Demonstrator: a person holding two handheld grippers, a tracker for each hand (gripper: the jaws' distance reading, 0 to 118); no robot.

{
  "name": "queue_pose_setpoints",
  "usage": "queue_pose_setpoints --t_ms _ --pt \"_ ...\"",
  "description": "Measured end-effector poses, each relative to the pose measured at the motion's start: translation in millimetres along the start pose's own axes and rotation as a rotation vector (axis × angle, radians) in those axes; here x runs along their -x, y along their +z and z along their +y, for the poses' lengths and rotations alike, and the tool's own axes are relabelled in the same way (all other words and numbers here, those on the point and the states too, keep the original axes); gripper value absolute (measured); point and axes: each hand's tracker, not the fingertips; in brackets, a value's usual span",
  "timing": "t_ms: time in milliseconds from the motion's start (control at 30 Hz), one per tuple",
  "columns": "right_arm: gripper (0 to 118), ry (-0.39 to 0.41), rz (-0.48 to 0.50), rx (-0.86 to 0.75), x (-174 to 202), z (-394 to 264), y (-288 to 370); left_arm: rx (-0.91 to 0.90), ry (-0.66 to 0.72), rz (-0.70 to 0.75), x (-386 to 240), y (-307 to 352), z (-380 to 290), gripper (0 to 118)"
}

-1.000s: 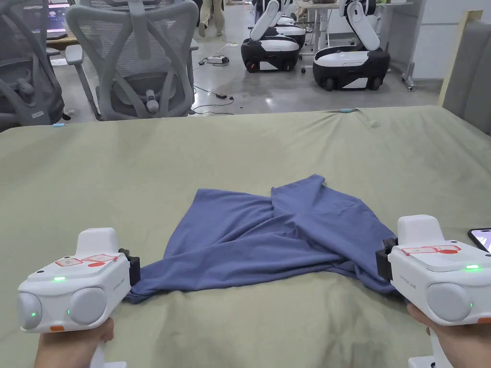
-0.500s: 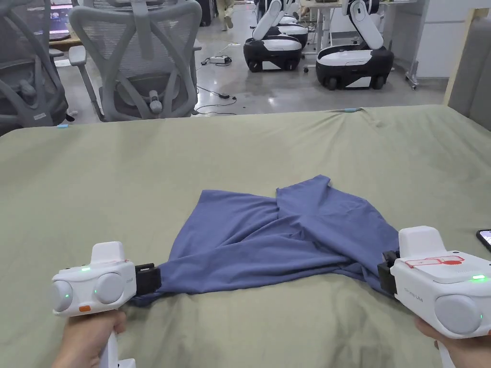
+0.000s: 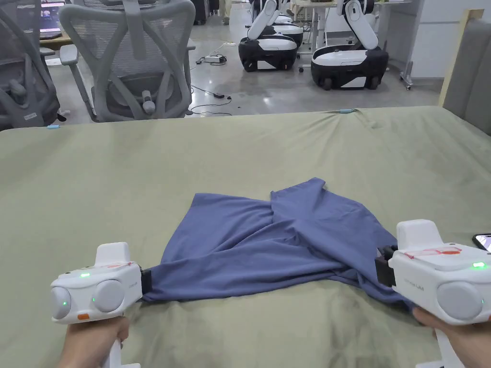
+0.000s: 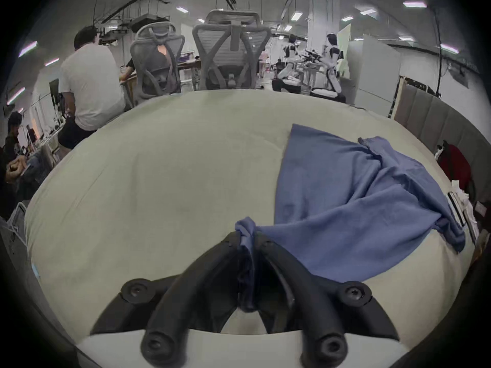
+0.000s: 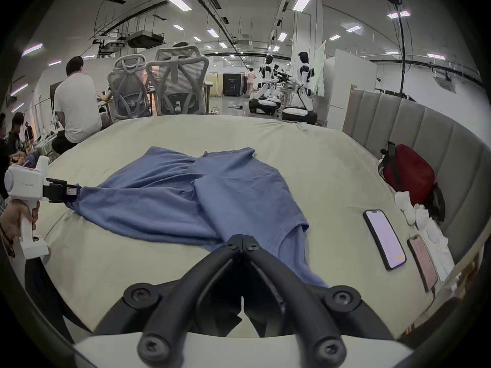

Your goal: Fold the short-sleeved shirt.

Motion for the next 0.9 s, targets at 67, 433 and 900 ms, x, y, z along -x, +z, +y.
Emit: queue_pose_setpoints --t_ms 67,433,900 --pt "0 0.002 0.001 0.0 -13 21 -24 0.006 -0.034 0.008 -6 -7 10 8" --pt "86 0.042 0.029 0.164 -74 122 -182 0.003 -0.059 -0.029 -47 -26 45 8" --pt "3 0.07 0.099 0.377 -76 122 -260 0.013 -0.08 -0.018 -56 -27 43 8"
